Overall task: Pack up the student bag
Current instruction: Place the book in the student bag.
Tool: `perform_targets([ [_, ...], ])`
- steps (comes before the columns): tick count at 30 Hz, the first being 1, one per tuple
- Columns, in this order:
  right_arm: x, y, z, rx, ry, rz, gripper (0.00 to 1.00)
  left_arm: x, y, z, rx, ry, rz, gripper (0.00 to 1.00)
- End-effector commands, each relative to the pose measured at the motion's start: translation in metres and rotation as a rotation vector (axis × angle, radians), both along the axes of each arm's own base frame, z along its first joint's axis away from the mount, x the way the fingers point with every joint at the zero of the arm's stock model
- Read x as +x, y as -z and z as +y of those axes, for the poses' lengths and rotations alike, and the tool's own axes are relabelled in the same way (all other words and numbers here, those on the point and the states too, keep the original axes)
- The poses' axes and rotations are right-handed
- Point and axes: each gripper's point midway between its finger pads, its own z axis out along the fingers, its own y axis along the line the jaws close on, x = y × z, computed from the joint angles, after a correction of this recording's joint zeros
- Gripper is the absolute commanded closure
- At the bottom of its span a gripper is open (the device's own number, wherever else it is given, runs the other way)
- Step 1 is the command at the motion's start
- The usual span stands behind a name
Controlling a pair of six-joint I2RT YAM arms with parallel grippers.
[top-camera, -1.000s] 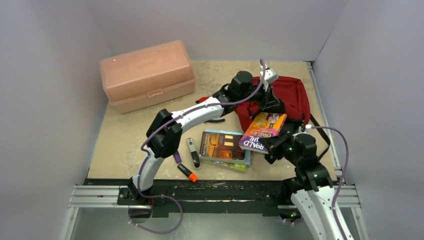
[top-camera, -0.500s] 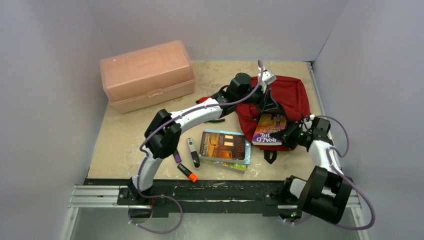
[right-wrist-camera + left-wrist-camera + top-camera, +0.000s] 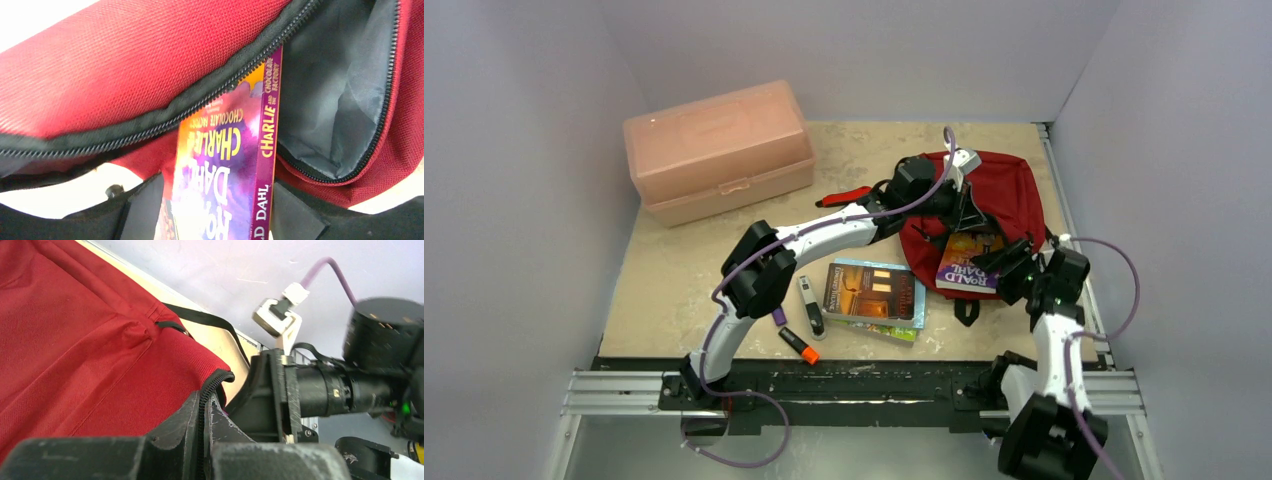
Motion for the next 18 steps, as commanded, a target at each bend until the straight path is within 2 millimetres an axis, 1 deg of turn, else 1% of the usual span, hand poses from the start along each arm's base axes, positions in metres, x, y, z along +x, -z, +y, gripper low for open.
perform_targets([
  [1,0.002,-0.017,-0.006,0.048,0.175,-0.159,0.31,0.001,-0.033,-0.007,-0.09,-0.005,-0.025,1.0],
  [5,0.005,-0.024,-0.015,0.11,0.311,-0.249,0.58,-0.004,-0.033,-0.008,-0.094,0.006,-0.015,1.0],
  [7,0.005,-0.027,-0.02,0.085,0.332,-0.247,0.65,-0.007,-0.035,-0.008,-0.094,0.011,-0.017,1.0],
  [8,0.005,-0.028,-0.022,0.064,0.327,-0.242,0.71,-0.008,-0.035,-0.007,-0.092,0.015,-0.017,1.0],
  [9,0.007,-0.029,-0.023,0.037,0.308,-0.251,0.83,-0.009,-0.037,-0.006,-0.095,0.02,-0.022,1.0],
  [10,0.011,-0.033,-0.019,0.026,0.261,-0.281,0.99,-0.011,-0.038,-0.006,-0.099,0.028,-0.027,1.0],
  [12,0.022,-0.039,-0.007,0.038,0.137,-0.357,1.0,-0.016,-0.042,-0.004,-0.111,0.05,-0.041,1.0],
  [13,0.025,-0.041,0.003,0.054,0.05,-0.385,1.0,-0.018,-0.044,-0.003,-0.115,0.061,-0.05,1.0],
  [14,0.027,-0.038,0.016,0.106,-0.059,-0.382,1.0,-0.021,-0.046,-0.002,-0.118,0.076,-0.059,1.0],
  [15,0.029,-0.041,0.021,0.131,-0.105,-0.4,1.0,-0.023,-0.048,0.0,-0.12,0.086,-0.069,1.0],
  [18,0.035,-0.049,0.016,0.178,-0.099,-0.472,1.0,-0.026,-0.057,0.002,-0.131,0.091,-0.083,1.0],
])
